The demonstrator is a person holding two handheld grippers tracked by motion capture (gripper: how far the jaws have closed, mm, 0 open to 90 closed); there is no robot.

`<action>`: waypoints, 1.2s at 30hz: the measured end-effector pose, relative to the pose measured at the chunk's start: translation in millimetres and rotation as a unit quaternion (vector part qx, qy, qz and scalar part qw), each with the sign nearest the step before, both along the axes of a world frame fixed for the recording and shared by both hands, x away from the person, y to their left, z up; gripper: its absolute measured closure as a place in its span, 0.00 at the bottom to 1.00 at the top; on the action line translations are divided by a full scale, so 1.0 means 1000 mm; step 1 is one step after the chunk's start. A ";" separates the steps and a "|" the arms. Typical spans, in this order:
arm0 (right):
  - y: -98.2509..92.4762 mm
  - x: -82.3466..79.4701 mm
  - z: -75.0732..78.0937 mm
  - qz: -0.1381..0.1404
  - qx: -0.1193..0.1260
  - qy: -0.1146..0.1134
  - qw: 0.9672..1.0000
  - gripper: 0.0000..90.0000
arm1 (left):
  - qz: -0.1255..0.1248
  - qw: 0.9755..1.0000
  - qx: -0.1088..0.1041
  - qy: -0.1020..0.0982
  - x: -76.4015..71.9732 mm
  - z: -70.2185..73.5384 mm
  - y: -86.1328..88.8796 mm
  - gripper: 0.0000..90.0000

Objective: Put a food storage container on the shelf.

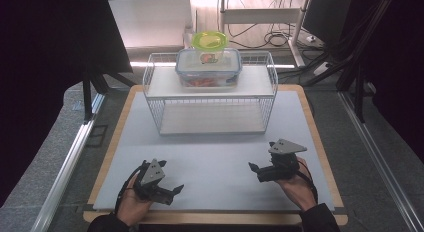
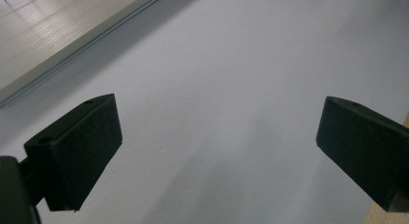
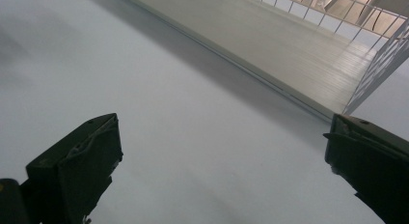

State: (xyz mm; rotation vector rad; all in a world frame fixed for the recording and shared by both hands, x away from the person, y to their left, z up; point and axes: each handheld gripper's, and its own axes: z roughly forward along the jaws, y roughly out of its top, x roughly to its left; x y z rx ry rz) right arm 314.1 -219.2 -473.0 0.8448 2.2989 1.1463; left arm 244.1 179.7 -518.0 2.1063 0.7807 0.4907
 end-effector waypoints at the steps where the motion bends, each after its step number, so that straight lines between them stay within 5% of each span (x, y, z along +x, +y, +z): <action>1: 0.000 0.000 -0.001 0.000 -0.003 0.000 1.000 0.00 | 0.000 1.000 0.000 0.000 0.000 0.000 0.000 0.02; 36: 0.004 -0.002 -0.040 0.003 -0.042 0.067 0.997 0.00 | -0.003 1.000 0.012 0.004 0.001 -0.005 -0.002 0.02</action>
